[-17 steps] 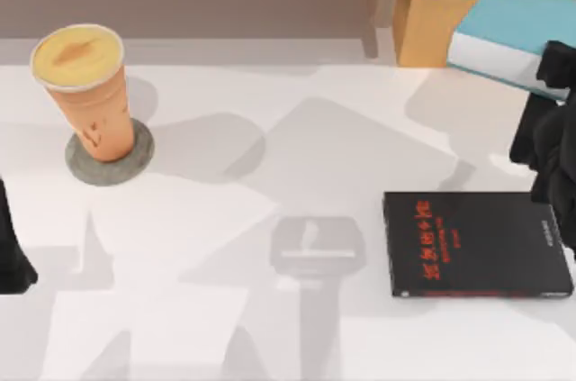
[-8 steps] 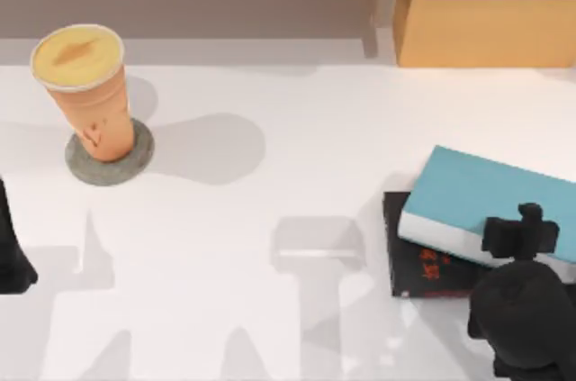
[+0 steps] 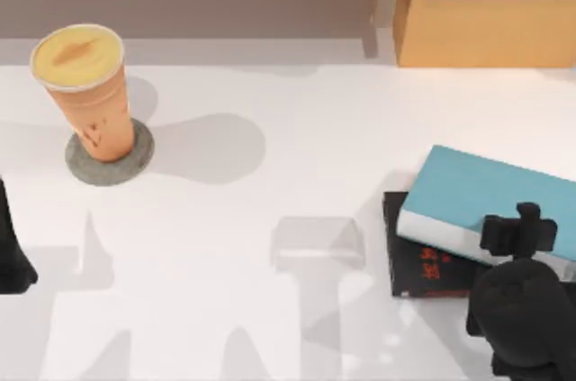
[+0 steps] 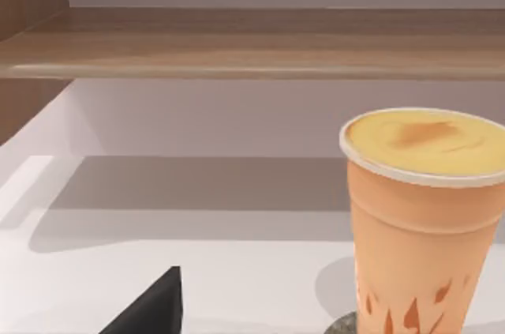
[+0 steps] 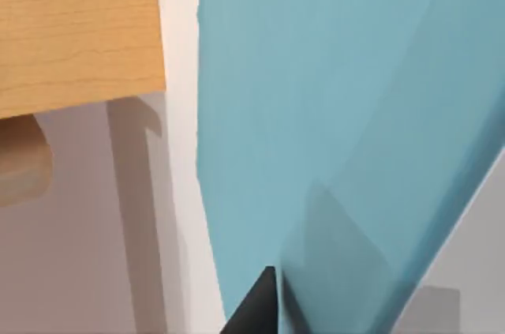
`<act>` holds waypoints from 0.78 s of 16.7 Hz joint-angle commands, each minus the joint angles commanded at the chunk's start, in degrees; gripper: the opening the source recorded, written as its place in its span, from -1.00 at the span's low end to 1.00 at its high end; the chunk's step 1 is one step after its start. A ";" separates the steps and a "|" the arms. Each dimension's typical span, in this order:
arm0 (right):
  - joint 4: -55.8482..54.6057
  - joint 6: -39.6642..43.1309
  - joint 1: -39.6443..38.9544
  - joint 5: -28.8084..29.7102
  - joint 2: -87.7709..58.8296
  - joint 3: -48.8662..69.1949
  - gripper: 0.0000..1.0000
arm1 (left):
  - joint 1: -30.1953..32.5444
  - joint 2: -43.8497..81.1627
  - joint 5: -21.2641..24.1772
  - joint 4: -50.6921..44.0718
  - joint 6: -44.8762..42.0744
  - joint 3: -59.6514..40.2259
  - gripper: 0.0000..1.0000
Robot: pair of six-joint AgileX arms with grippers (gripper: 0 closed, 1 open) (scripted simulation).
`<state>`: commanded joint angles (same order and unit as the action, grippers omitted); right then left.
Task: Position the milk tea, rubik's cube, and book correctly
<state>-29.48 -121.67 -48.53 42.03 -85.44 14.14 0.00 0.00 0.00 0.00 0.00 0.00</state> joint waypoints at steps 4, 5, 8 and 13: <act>-0.78 0.44 0.33 -0.38 -1.00 -0.17 -1.00 | 0.00 0.00 0.00 0.00 0.00 0.00 1.00; -0.78 0.44 0.33 -0.38 -1.00 -0.17 -1.00 | 0.00 0.00 0.00 0.00 0.00 0.00 1.00; -0.78 0.44 0.33 -0.38 -1.00 -0.17 -0.55 | 0.00 0.00 0.00 0.00 0.00 0.00 1.00; -0.78 0.44 0.33 -0.38 -1.00 -0.17 0.21 | 0.00 0.00 0.00 0.00 0.00 0.00 1.00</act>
<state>-30.26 -121.23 -48.21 41.65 -86.44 13.97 0.00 0.00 0.00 0.00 0.00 0.00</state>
